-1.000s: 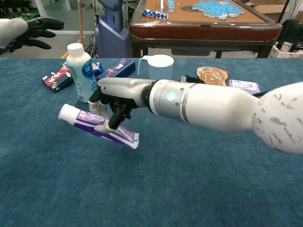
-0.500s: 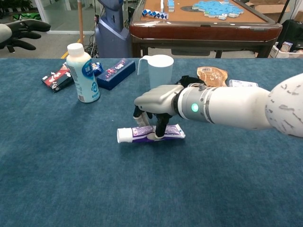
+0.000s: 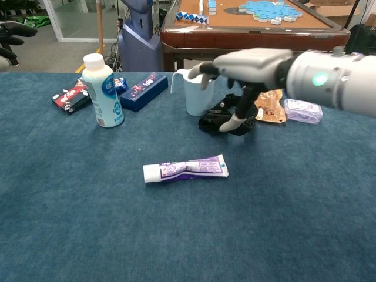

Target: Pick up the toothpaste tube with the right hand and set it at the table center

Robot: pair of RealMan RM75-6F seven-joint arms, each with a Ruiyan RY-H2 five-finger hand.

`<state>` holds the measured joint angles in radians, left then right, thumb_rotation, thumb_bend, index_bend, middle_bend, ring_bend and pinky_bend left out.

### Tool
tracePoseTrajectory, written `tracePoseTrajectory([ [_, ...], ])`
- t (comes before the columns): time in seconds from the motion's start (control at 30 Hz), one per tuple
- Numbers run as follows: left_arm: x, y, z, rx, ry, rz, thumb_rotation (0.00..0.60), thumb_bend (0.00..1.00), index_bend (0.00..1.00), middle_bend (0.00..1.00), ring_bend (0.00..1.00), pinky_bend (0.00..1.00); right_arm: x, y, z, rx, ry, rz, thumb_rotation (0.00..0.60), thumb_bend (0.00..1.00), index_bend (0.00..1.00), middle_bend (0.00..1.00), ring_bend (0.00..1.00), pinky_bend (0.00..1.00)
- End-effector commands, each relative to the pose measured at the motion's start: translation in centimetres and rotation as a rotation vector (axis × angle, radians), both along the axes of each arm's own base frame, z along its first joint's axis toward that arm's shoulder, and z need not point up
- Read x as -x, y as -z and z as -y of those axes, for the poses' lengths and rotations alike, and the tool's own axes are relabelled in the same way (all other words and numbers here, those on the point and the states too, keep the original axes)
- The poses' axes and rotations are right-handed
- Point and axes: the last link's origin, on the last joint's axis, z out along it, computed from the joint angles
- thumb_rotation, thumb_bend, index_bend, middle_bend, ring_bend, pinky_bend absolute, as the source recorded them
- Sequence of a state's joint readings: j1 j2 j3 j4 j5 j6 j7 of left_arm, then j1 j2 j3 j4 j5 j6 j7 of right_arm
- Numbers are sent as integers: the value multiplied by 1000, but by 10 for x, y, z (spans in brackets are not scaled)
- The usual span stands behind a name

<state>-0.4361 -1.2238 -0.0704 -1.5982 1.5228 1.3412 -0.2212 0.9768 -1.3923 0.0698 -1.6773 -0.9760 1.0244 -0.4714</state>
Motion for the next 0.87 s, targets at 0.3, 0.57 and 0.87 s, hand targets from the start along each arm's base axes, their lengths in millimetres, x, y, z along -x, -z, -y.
tracePoseTrajectory([
  [0.3, 45, -25, 22, -134, -168, -203, 600, 132, 0, 0, 33, 163, 122, -91, -63, 310, 150, 12, 600, 230, 431, 492, 396, 396],
  [0.57, 61, -37, 55, -247, -242, -321, 600, 135, 0, 4, 33, 163, 179, -119, -113, 446, 318, -15, 600, 230, 509, 547, 453, 448],
  [0.87, 63, -36, 82, -296, -261, -347, 600, 135, 0, 18, 33, 163, 208, -134, -153, 513, 434, 7, 600, 230, 557, 583, 478, 448],
])
